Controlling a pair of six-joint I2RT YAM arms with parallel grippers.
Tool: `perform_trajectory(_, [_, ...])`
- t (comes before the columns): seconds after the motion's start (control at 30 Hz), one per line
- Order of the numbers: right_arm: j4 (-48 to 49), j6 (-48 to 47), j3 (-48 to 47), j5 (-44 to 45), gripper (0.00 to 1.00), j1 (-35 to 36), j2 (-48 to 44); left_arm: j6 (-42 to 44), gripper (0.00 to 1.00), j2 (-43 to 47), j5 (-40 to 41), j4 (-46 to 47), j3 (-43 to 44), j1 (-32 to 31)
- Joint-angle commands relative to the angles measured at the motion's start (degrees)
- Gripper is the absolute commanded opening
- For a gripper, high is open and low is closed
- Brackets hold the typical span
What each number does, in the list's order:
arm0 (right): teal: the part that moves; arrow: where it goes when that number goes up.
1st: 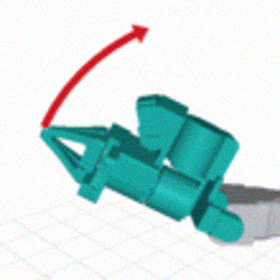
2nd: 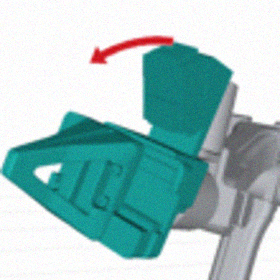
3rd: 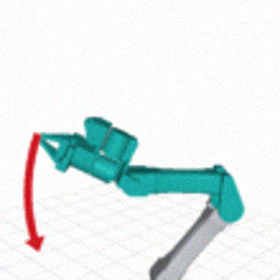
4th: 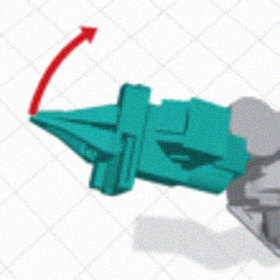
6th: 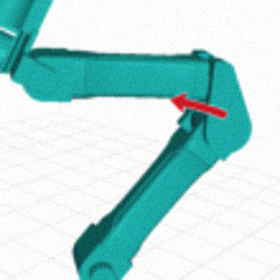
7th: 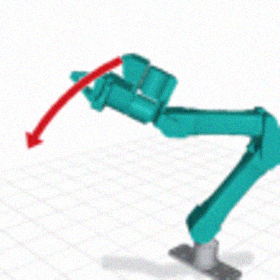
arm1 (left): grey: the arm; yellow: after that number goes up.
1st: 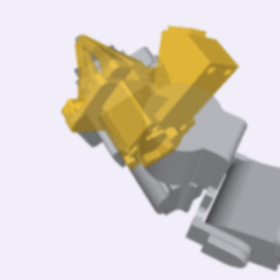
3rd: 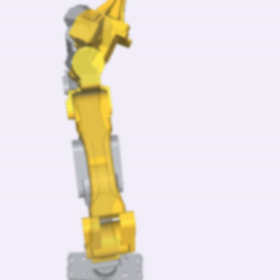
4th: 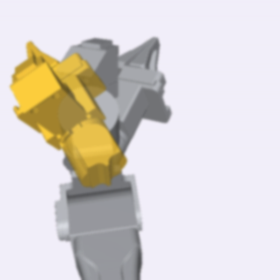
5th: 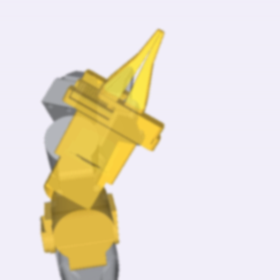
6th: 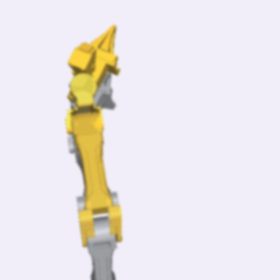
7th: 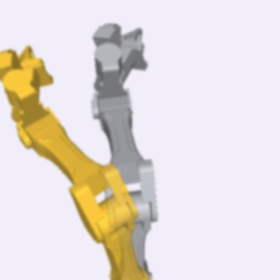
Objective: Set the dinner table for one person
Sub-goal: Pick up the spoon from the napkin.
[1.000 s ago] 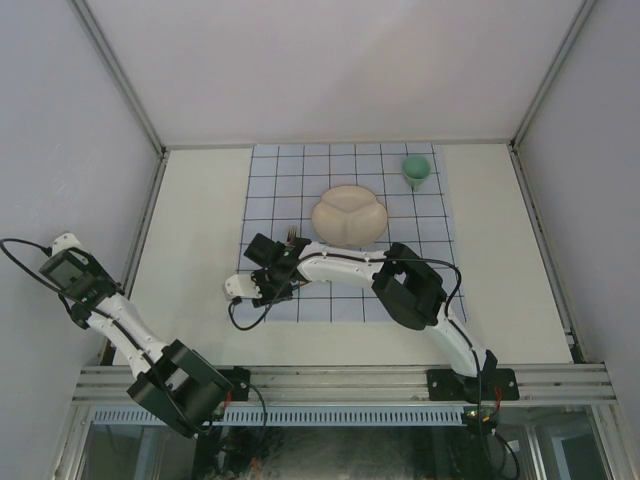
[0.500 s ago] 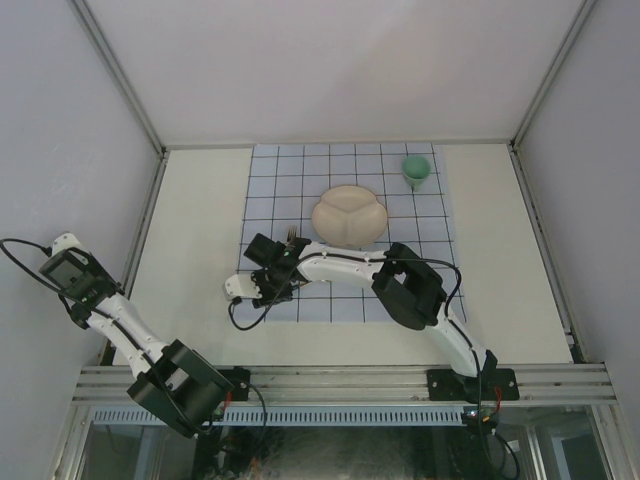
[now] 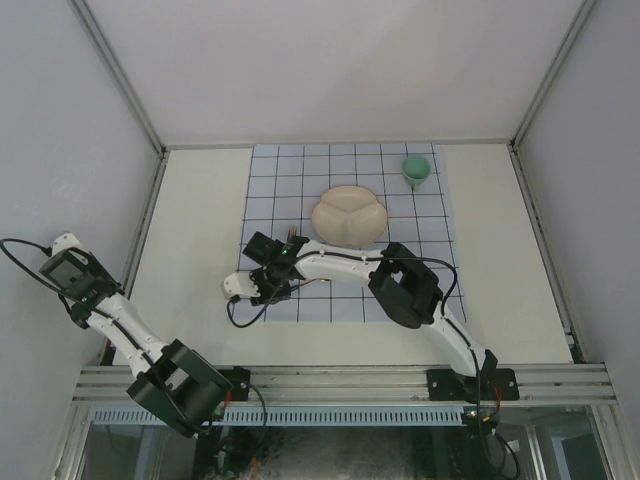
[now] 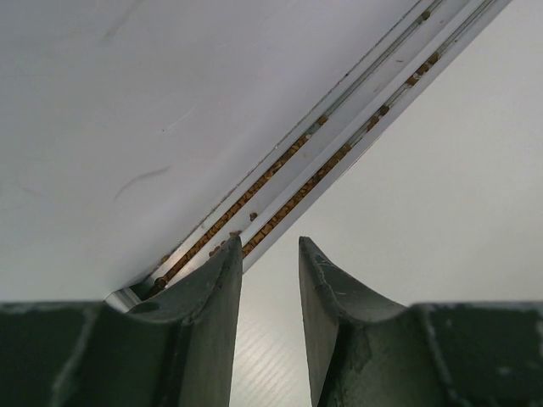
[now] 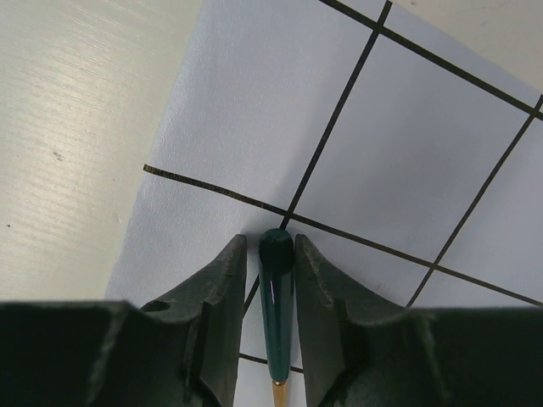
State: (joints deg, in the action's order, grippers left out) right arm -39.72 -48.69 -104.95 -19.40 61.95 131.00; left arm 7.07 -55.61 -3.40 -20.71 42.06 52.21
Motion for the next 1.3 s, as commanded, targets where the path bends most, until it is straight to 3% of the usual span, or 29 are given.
perform_trajectory(0.0, [0.6,-0.3,-1.9,-1.2,0.27,-0.3,1.3,0.5,0.38,0.1,-0.6,0.9,2.3,0.3])
perform_trajectory(0.33, [-0.3,-0.5,-1.7,-0.8,0.31,-0.6,1.9,1.2,0.38,0.5,0.1,1.0,1.8,0.3])
perform_trajectory(0.57, [-0.2,-0.1,0.1,-1.3,0.00,-1.4,1.3,1.1,0.38,0.7,0.1,0.9,2.0,0.3])
perform_trajectory(0.93, [-0.8,4.5,1.6,-0.4,0.00,-1.2,-6.1,1.1,0.38,1.6,-0.2,0.3,2.0,0.4])
perform_trajectory(1.27, [0.7,11.1,1.7,15.6,0.00,2.2,-18.4,0.8,0.38,3.0,-3.5,-0.5,2.0,1.2])
